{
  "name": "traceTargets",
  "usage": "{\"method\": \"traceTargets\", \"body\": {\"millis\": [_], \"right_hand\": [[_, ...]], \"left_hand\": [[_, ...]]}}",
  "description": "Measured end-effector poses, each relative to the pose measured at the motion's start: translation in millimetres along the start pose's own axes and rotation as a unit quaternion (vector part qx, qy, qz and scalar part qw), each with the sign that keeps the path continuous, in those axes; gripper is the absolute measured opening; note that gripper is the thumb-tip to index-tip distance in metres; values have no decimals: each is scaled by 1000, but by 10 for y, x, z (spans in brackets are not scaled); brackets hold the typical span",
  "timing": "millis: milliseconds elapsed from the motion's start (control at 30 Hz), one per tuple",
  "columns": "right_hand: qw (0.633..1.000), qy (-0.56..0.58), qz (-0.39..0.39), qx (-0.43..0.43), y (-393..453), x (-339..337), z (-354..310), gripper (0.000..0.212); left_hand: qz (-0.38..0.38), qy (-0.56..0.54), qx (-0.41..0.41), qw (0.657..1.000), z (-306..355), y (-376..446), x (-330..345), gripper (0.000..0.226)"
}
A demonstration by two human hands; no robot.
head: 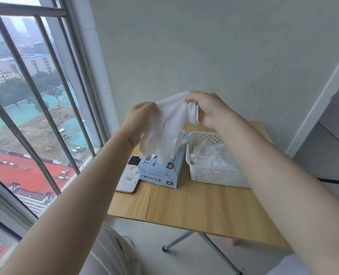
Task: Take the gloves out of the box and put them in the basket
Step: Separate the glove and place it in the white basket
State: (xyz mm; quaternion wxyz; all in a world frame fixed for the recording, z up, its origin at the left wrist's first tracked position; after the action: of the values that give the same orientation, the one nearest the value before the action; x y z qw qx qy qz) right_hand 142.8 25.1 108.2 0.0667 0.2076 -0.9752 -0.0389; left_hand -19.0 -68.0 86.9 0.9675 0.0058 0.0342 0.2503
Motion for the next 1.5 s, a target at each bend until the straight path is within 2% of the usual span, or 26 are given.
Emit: {"method": "traceTargets", "body": {"millis": [33, 100, 167, 300, 367, 467, 600, 767, 833, 933, 1033, 1133, 1233, 1333, 1400, 1500], "right_hand": [[1000, -3, -4, -5, -6, -25, 6, 25], [999, -20, -27, 0, -21, -59, 55, 24], [995, -54, -76, 23, -59, -38, 130, 23], [973, -129, -182, 54, -128, 129, 283, 16], [969, -138, -200, 51, -151, 170, 277, 17], [966, -154, -205, 39, -156, 125, 221, 17], [971, -164, -172, 29, -100, 35, 211, 20], [982, -147, -118, -26, -69, 96, 133, 6], [983, -139, -118, -32, -71, 152, 111, 7], [986, -127, -107, -18, -64, 194, 104, 13], [984, -155, -84, 7, -61, 146, 136, 14], [982, -169, -63, 47, -44, 14, 280, 28], [981, -169, -54, 82, -87, -100, 441, 28], [980, -161, -43, 107, -88, -275, 568, 27], [979, -162, -28, 117, -91, -438, 603, 27], [975, -187, 1, 123, -94, -751, 654, 25]], "left_hand": [[8, 27, -4, 1000, -31, -13, -10, 6], [10, 66, -11, 998, -171, -26, -45, 27], [-5, 70, -2, 998, -257, -48, -50, 37], [-148, 79, 24, 985, -246, -144, 186, 35], [-160, 131, 18, 978, -304, -87, 225, 26], [-106, 212, -4, 972, -383, -25, 124, 19], [-87, 168, -9, 982, -424, 18, 5, 15], [-183, 138, -36, 973, -430, -30, 71, 23], [-256, 137, -83, 953, -459, -113, 121, 33], [-331, 173, -123, 919, -526, -184, 101, 28], [-295, 102, -144, 939, -563, -141, 8, 14], [-231, 15, -165, 959, -658, -61, -49, 15], [-212, -26, -212, 954, -794, -15, -32, 17], [-184, 30, -178, 966, -822, 136, 59, 11], [-143, 111, -141, 973, -762, 262, 170, 12], [-102, 250, -71, 960, -606, 408, 502, 15]]}}
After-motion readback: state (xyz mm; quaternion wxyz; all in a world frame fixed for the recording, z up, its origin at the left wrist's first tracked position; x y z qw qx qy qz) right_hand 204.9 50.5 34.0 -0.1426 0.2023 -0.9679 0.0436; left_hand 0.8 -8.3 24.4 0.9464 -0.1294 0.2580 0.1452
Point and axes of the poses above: each hand's wrist, its own y-axis towards the middle knuckle, its own x-axis out of the palm, z = x × y, the point moved 5 cm from there along y, towards the middle knuckle, and after that the axes turned 8 degrees about -x, right-handed, at the moved point
